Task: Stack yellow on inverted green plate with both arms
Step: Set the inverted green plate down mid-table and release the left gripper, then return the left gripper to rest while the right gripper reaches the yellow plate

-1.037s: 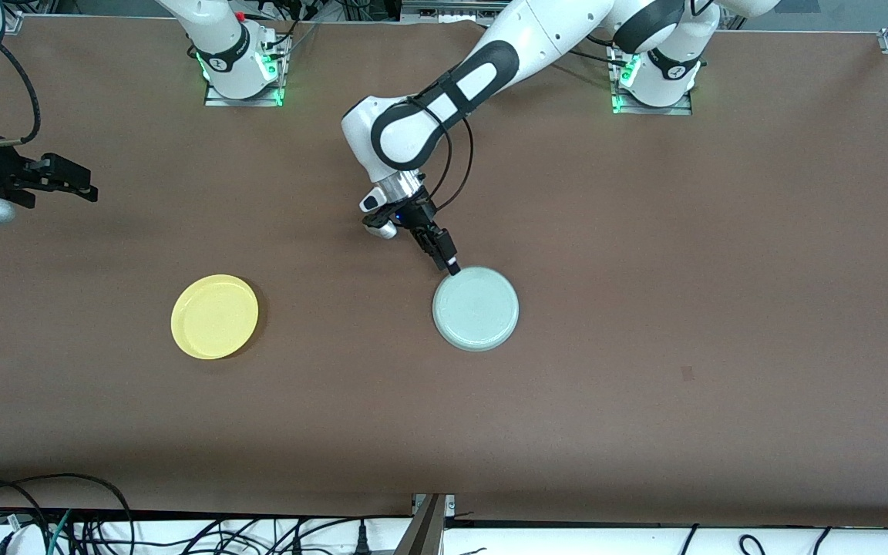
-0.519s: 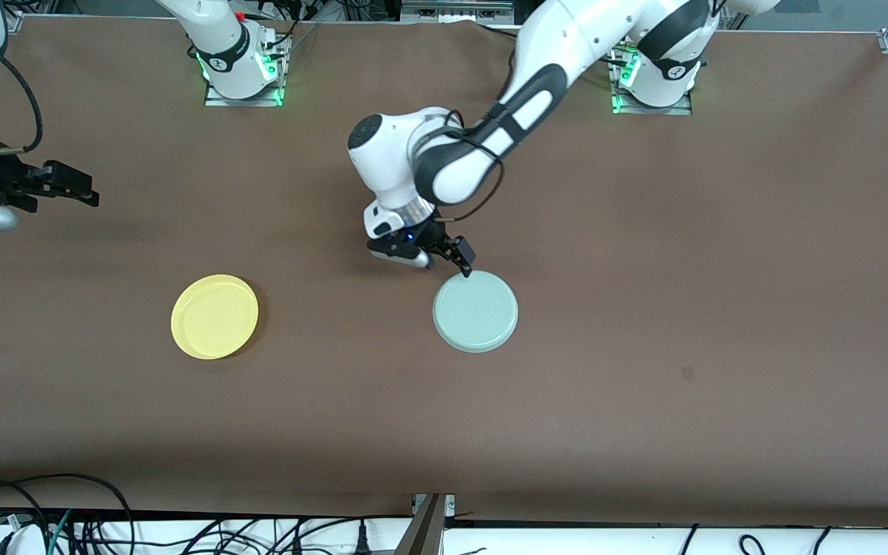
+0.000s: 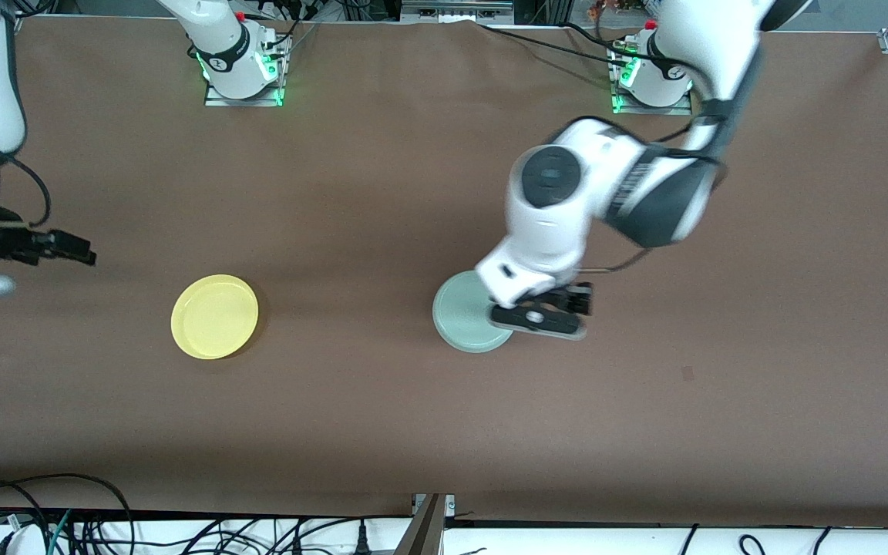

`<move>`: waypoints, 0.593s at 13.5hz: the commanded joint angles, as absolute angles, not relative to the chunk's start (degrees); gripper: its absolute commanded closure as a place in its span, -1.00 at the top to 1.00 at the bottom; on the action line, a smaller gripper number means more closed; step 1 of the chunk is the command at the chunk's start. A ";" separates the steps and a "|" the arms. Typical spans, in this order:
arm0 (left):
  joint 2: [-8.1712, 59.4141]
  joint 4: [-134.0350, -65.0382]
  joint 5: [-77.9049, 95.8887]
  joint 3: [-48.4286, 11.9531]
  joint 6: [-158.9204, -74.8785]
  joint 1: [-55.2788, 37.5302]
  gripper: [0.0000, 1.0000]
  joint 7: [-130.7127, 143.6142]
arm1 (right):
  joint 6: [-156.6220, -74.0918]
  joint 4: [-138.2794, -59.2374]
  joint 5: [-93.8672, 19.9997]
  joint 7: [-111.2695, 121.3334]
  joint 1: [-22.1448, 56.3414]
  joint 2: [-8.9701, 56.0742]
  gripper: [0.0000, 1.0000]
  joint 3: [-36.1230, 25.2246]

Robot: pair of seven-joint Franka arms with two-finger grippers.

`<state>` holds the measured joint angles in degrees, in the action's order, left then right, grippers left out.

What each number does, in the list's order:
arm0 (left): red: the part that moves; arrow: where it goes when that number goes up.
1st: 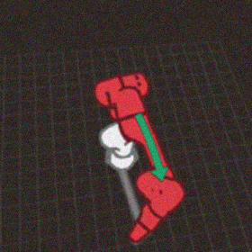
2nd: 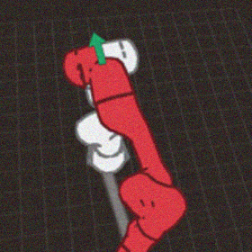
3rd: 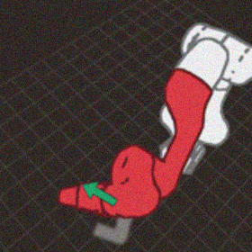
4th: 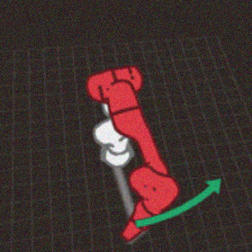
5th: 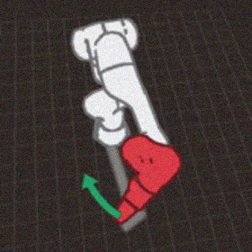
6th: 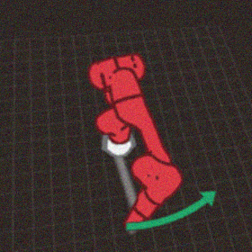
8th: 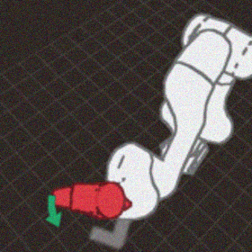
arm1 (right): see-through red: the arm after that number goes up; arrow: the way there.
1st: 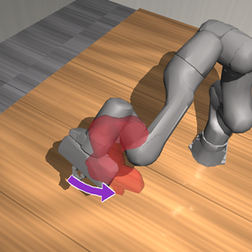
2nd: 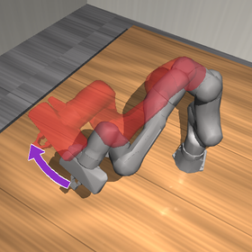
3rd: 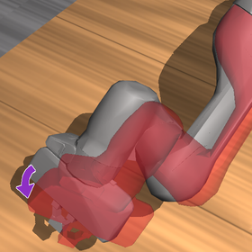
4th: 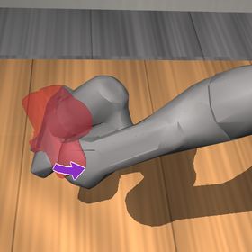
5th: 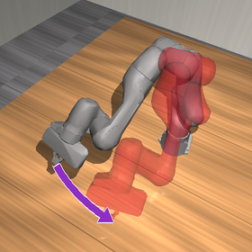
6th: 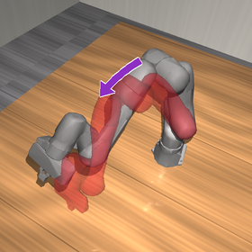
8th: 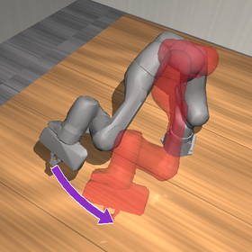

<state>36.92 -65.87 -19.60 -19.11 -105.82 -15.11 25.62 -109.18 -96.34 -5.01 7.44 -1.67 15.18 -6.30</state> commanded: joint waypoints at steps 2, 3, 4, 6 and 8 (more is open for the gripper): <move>24.99 -75.21 -7.76 -19.07 -103.90 -2.41 1.00 17.77 | -117.66 -96.77 -12.56 2.81 -2.29 23.88 0.98 -5.89; 22.96 -77.06 -6.43 -18.46 -102.93 0.76 1.00 14.27 | -119.69 -96.85 -12.66 2.81 -2.11 26.17 0.98 -5.63; 21.37 -78.65 -6.33 -16.72 -101.96 2.36 1.00 10.41 | -121.62 -97.20 -12.66 2.90 -1.94 27.93 0.98 -5.28; 18.73 -80.41 -5.54 -11.10 -98.46 2.64 1.00 6.51 | -127.76 -101.23 -12.66 4.38 -1.76 28.83 0.98 -5.10; 16.36 -80.86 -0.90 -7.22 -94.85 3.60 1.00 6.42 | -134.26 -106.32 -12.74 10.43 -1.76 28.83 0.97 -5.01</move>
